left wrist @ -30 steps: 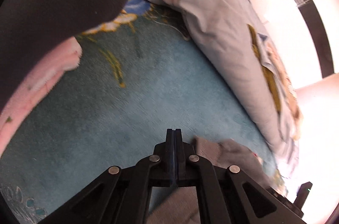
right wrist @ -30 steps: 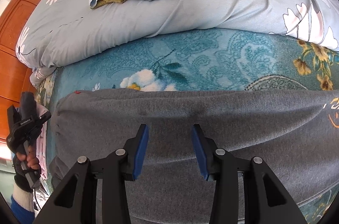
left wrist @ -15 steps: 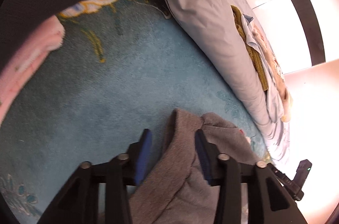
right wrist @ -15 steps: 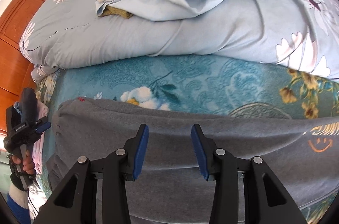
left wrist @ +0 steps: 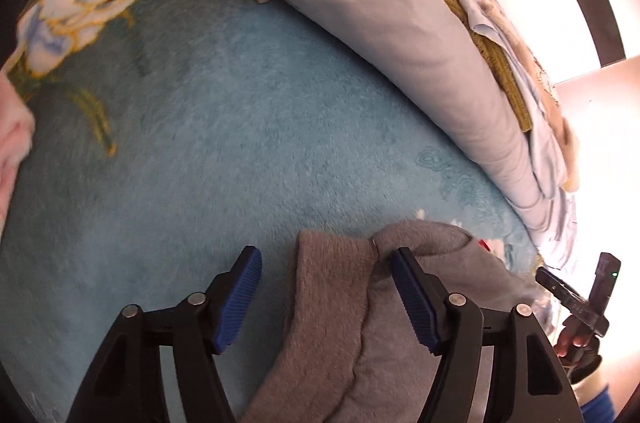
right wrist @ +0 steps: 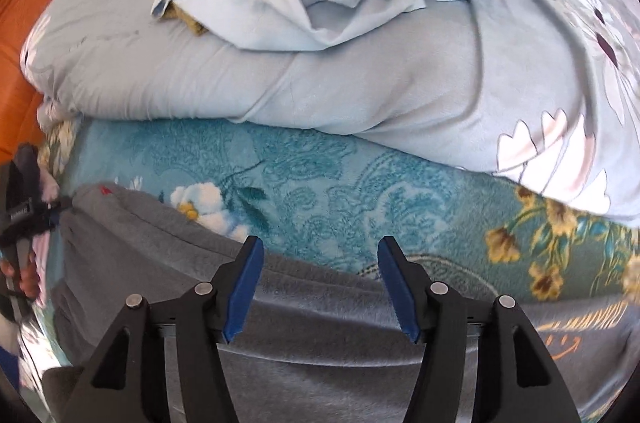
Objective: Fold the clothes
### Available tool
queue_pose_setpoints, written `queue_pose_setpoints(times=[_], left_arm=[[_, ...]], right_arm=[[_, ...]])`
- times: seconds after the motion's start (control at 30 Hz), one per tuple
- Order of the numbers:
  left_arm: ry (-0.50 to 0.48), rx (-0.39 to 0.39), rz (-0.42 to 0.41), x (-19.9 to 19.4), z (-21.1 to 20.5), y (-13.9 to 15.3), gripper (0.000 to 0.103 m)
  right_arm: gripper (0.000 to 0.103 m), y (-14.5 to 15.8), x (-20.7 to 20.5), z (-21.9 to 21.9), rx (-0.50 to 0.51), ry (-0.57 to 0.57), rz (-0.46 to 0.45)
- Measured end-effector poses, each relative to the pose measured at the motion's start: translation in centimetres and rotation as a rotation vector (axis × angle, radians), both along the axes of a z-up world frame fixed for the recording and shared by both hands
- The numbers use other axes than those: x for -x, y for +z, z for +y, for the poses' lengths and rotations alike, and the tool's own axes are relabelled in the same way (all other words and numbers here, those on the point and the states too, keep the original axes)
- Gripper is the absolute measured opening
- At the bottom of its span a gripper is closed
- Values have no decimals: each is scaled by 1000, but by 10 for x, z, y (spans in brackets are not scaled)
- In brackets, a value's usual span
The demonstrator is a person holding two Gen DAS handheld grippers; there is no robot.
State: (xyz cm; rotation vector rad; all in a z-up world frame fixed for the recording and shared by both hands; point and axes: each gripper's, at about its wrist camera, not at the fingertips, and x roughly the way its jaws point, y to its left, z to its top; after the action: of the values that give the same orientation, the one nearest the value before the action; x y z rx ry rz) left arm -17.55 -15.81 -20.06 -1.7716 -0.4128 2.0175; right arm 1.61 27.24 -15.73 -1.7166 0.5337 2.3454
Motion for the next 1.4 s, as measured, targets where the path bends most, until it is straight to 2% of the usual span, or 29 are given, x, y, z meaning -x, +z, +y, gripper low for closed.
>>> queue_pose_setpoints(times=[0.2,0.27,0.3,0.37,0.47,0.63,0.87,0.9,1.0,1.17,1.33,1.4], left_arm=[[-36,19,24,2,10,1,71],[-33,-1,38,1,10,3,69],[-35,-11,49,1,11,5,67],[-45,-5,63,1,13,8,55],[-67,21,78,1,14,12,47],[-76,43,101,-2,19,17,45],[-32,0,81,-4,5,17,45],[-26,-3,75,-4,6,16,45],[-24,-5,78,-7,7,16,45],[-38,-14,72,-7,9,15,45],[-12,-34,58,-8,5,11,45],[-12,-36,56,-8,5,10,45]], right_arm=[[61,-9,20,-17,1,148,-44],[61,-13,25,-27,-10,214,-71],[61,-16,27,-31,-19,246,-85],[61,-19,29,-38,-31,292,-101],[61,-18,30,-44,-35,326,-102],[61,-17,30,-53,-42,383,-102],[58,-5,29,-67,-94,471,-74],[54,-6,30,-70,-103,485,-86],[35,-9,33,-71,-119,487,-101],[33,-14,38,-73,-146,489,-125],[33,-4,47,-67,-163,475,-111],[33,-10,50,-66,-171,478,-137]])
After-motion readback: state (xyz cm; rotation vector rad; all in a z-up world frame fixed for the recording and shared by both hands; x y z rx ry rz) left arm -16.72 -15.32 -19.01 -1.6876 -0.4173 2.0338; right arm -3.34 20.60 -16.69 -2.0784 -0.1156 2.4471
